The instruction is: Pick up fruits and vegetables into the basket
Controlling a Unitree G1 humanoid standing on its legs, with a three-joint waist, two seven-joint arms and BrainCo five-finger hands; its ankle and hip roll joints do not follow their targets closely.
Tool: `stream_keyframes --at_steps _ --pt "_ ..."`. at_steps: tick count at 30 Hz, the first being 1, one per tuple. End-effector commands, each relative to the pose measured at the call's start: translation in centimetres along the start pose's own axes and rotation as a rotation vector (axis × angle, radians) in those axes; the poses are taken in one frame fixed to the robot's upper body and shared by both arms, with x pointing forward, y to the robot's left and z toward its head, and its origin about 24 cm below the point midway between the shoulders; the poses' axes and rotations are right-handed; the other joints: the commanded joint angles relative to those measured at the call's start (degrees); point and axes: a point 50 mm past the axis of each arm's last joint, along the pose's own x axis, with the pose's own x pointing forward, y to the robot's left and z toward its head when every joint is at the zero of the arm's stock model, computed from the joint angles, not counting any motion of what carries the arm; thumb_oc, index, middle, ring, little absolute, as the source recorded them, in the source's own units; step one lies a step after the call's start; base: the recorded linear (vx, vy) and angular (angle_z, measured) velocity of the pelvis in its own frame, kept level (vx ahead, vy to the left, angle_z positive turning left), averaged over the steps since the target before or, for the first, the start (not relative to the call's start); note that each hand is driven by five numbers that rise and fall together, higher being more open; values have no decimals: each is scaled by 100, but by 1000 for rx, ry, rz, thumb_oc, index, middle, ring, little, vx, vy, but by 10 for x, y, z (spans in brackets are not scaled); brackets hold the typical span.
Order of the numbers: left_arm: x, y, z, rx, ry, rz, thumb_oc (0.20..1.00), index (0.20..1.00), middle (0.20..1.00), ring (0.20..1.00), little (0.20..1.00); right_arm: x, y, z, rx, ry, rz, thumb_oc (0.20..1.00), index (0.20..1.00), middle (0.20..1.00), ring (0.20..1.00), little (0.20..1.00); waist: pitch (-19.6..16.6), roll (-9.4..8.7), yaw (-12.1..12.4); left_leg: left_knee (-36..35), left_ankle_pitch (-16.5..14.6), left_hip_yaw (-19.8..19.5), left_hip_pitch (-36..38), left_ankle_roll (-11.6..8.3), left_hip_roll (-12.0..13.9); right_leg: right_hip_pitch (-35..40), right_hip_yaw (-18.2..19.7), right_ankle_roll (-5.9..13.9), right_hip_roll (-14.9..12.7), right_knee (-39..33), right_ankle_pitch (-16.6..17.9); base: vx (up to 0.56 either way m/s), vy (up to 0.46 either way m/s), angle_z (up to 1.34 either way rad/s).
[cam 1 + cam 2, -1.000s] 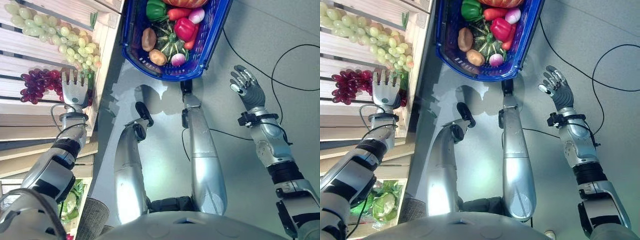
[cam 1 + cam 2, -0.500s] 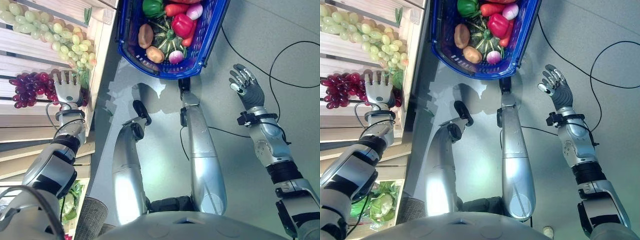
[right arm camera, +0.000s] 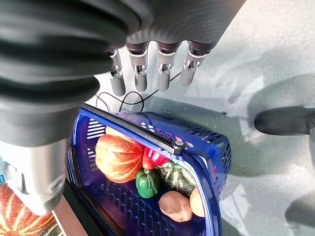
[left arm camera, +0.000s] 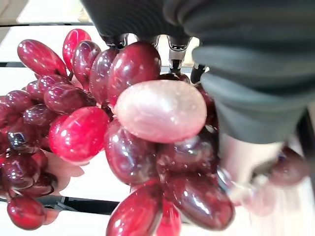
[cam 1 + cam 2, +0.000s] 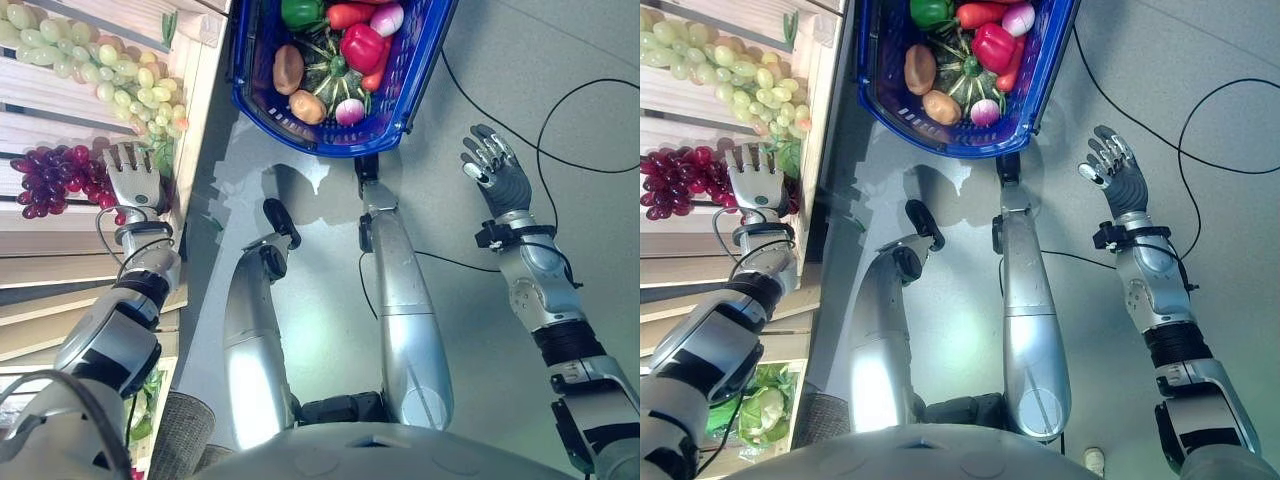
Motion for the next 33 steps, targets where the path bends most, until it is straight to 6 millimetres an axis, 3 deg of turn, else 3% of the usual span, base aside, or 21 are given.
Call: stream_keyframes --at_steps 1,15,18,22,29,33 --pt "-39 -71 -47 154 115 -343 200 200 200 200 200 -7 16 9 38 -79 40 1000 1000 1000 1000 1000 -262 -199 190 -675 456 -201 -268 -135 -209 36 -160 311 -14 462 -784 0 0 0" --pt "-53 -84 -32 -133 93 -427 200 200 200 200 200 -11 18 12 -31 -75 72 1000 1000 1000 1000 1000 -262 -161 223 -807 493 -149 14 -133 -210 285 -195 307 -45 399 -822 0 0 0" --pt "-65 -96 -23 -451 196 -586 200 200 200 200 200 -12 21 7 -47 -58 78 1000 1000 1000 1000 1000 -262 -189 252 -891 523 -138 201 -130 -215 487 -231 315 -50 306 -807 0 0 0" --pt "-66 -98 -21 -712 276 -588 200 200 200 200 200 -15 21 1 -100 -20 76 1000 1000 1000 1000 1000 -262 -213 291 -930 554 -121 410 -108 -221 706 -271 314 -73 292 -839 0 0 0" --pt "-50 -85 -31 -1105 355 -461 200 200 200 200 200 -17 22 -3 -224 31 104 1000 1000 1000 1000 1000 -262 -198 380 -997 570 -112 810 -85 -234 1097 -332 309 -110 327 -944 12 8 2" --pt "-34 -64 -37 -1394 365 -333 200 200 200 200 200 -18 24 -3 -349 55 129 1000 1000 1000 1000 1000 -262 -137 467 -1047 568 -121 1070 -69 -288 1349 -346 301 -149 335 -1014 27 25 5"
